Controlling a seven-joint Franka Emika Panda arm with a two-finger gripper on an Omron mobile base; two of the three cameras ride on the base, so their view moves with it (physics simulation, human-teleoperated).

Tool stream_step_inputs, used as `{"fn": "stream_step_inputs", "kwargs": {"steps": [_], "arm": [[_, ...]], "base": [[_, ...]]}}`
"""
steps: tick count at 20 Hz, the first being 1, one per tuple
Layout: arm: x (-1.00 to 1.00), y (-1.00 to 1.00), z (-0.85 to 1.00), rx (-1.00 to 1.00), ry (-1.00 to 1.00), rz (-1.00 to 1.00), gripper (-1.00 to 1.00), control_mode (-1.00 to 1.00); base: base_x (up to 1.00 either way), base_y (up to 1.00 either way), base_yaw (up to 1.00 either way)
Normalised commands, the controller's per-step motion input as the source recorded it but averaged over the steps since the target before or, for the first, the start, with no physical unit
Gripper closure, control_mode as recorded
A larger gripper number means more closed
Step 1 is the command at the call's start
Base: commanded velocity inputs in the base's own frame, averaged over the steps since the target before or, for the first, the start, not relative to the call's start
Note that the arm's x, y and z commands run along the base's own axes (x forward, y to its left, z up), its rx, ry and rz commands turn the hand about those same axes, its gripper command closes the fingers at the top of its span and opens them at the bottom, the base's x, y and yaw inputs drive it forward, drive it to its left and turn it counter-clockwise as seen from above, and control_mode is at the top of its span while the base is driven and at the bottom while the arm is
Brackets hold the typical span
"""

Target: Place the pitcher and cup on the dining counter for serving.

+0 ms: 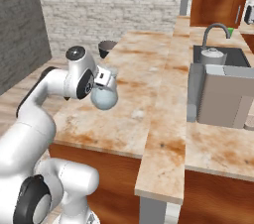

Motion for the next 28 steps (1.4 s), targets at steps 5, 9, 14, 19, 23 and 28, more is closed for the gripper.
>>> {"fn": "stream_step_inputs", "kwargs": {"steps": [5,9,14,19,23,28], "arm": [[1.0,0.01,-0.72,0.0,0.02,-0.12,1.0,-1.0],[1.0,0.0,-0.7,0.0,-0.01,-0.08,1.0,-1.0],[0.93,0.0,-0.69,0.0,-0.01,-0.03,1.0,-1.0],[0.51,0.0,-0.57,0.0,0.0,0.0,1.0,-1.0],[0.11,0.0,-0.57,0.0,0.01,0.0,1.0,-1.0],[0.07,0.02,-0.15,0.0,0.0,-0.03,-1.0,-1.0]], "base": [[0.0,0.0,0.0],[0.0,0.0,0.0],[0.0,0.0,0.0],[0.0,0.0,0.0],[0.0,0.0,0.0],[0.0,0.0,0.0]]}}
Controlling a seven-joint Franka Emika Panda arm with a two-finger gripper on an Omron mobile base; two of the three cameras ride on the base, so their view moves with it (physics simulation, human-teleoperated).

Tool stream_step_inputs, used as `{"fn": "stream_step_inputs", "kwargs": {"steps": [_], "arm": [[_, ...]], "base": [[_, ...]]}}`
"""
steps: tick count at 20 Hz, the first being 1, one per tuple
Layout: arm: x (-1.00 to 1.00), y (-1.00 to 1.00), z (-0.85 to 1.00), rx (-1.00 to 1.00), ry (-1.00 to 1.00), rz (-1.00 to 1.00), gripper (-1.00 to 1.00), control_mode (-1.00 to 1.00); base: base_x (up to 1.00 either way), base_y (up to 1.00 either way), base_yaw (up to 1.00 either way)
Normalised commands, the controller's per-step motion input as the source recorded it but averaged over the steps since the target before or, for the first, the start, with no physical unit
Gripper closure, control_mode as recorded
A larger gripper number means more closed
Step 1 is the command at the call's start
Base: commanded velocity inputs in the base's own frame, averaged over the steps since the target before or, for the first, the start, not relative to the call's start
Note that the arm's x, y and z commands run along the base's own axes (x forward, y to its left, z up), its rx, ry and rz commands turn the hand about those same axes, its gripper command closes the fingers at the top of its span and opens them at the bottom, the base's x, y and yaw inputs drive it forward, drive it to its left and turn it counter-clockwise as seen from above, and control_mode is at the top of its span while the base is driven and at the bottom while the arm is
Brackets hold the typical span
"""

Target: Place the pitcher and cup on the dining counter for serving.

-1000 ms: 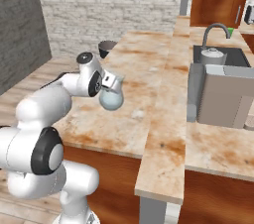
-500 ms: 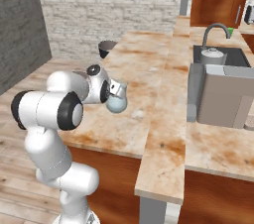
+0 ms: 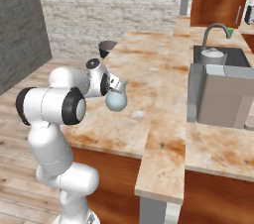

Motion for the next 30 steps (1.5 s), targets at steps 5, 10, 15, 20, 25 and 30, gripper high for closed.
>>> {"fn": "stream_step_inputs", "kwargs": {"steps": [5,10,15,20,25,30], "arm": [[-0.09,0.0,0.03,0.0,0.0,0.0,-1.0,-1.0],[-0.45,0.0,0.3,0.0,-0.03,-0.01,-1.0,-1.0],[-0.82,0.07,0.53,0.0,-0.08,0.0,-1.0,-1.0],[-0.92,0.36,0.69,0.0,-0.02,0.0,-1.0,-1.0],[-0.92,0.49,0.74,0.0,0.0,0.03,-1.0,-1.0],[-0.92,0.43,0.62,0.0,0.0,0.13,-1.0,-1.0]], "base": [[0.0,0.0,0.0],[0.0,0.0,0.0],[0.0,0.0,0.0],[0.0,0.0,0.0],[0.0,0.0,0.0],[0.0,0.0,0.0]]}}
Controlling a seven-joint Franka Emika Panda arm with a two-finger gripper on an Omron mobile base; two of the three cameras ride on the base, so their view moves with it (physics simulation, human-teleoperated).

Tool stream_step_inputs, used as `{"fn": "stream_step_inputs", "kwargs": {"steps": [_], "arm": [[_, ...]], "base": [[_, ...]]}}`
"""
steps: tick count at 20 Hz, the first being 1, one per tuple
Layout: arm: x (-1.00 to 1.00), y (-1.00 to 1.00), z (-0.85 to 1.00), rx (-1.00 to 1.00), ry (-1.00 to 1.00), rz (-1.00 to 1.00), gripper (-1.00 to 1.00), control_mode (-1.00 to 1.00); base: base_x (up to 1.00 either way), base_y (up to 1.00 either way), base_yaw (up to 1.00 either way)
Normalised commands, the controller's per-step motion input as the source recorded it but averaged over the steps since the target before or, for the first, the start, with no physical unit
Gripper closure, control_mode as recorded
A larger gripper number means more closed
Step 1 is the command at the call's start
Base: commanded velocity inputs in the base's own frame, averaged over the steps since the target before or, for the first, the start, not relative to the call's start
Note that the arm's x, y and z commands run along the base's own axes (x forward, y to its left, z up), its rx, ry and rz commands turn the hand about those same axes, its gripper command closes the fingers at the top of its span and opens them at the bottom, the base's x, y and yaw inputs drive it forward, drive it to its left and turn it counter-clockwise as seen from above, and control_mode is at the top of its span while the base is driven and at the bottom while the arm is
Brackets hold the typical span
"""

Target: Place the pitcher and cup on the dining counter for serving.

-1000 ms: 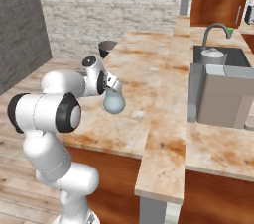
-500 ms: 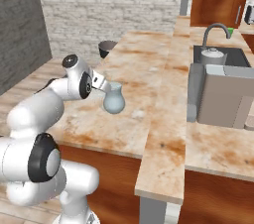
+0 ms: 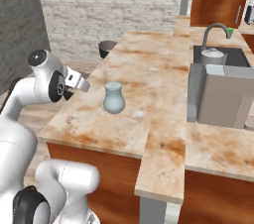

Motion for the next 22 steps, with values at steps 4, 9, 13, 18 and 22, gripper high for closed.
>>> {"fn": "stream_step_inputs", "kwargs": {"steps": [4,9,13,18,22], "arm": [[-0.84,0.15,0.19,0.0,-0.04,0.12,-1.0,-1.0],[-0.4,0.04,0.0,0.0,-0.03,0.04,-1.0,1.0],[0.0,0.0,0.0,0.0,0.0,0.0,-1.0,1.0],[0.0,0.0,0.0,0.0,0.0,0.0,-1.0,1.0],[0.0,0.0,0.0,0.0,0.0,0.0,-1.0,1.0]], "base": [[0.0,0.0,0.0],[-0.6,0.06,0.06],[-1.0,0.06,0.13],[-1.0,0.0,0.12],[-1.0,-0.02,0.06]]}}
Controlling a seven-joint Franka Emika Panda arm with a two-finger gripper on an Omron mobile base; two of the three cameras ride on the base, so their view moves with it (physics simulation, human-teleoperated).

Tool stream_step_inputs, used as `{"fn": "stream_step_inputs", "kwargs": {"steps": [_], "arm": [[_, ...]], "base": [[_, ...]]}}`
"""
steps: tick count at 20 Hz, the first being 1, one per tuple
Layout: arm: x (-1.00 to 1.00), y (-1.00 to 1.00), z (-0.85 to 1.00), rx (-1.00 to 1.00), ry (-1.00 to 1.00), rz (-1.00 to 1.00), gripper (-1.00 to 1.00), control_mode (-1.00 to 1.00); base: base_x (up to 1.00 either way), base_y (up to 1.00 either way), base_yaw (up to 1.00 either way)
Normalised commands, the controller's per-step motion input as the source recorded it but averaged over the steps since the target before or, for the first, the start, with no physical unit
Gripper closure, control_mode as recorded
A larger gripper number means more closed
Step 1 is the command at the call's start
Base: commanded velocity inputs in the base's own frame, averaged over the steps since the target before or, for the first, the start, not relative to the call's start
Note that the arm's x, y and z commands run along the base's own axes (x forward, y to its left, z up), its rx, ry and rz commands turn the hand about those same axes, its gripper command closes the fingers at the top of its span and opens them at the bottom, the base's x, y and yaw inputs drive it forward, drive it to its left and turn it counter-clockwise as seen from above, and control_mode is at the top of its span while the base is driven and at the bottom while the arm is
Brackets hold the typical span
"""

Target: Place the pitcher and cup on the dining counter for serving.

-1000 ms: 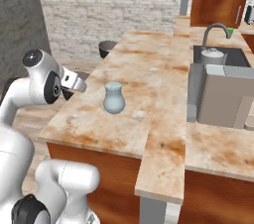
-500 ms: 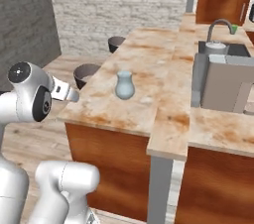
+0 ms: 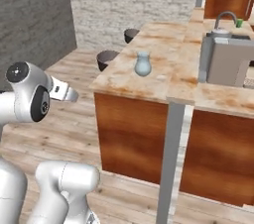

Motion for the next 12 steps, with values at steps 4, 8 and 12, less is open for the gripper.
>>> {"fn": "stream_step_inputs", "kwargs": {"steps": [4,8,12], "arm": [[0.0,0.0,0.0,0.0,0.0,0.0,-1.0,1.0],[0.0,0.0,0.0,0.0,0.0,0.0,-1.0,1.0],[0.0,0.0,0.0,0.0,0.0,0.0,-1.0,1.0]], "base": [[-1.0,-0.55,-0.03],[-0.96,-0.94,-0.11],[-0.32,-1.0,-0.25]]}}
